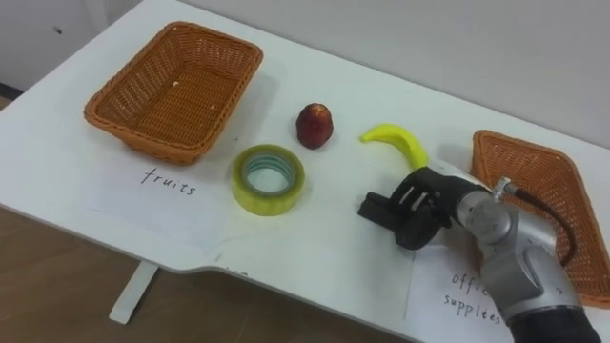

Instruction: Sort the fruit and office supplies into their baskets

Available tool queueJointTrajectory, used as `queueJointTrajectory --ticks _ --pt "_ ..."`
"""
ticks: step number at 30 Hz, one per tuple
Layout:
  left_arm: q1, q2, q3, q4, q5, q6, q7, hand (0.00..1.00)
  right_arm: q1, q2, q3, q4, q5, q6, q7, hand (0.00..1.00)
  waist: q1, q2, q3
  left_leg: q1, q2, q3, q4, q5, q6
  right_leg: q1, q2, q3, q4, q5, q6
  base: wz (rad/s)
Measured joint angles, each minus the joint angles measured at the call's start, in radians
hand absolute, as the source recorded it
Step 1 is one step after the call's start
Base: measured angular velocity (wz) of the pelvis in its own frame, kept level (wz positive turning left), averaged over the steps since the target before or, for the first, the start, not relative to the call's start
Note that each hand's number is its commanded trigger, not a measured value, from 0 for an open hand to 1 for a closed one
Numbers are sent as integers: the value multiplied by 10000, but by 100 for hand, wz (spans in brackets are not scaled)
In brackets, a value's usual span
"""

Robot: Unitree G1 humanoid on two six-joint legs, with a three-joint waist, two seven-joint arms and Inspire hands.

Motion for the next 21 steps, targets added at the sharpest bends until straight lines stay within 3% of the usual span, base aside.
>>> queueJointTrajectory --ticks 9,14,21 --pt "19 -56 -24 120 -35 -457 -14 0 2 7 -152 -766 1145 -315 -6 100 -278 18 18 161 -18 164 -83 15 12 2 -18 244 2 0 0 -6" --pt "147 -95 34 181 -397 -548 -13 0 -6 5 -728 -1753 2438 -825 -781 100 -450 81 68 175 -14 198 -98 15 13 18 -17 247 -9 0 1 0" --pt "175 -100 28 290 -400 -642 -15 0 -16 4 -786 -1866 3195 -1090 -1324 100 -487 109 99 163 -13 201 -101 14 13 17 -17 245 -5 0 1 0"
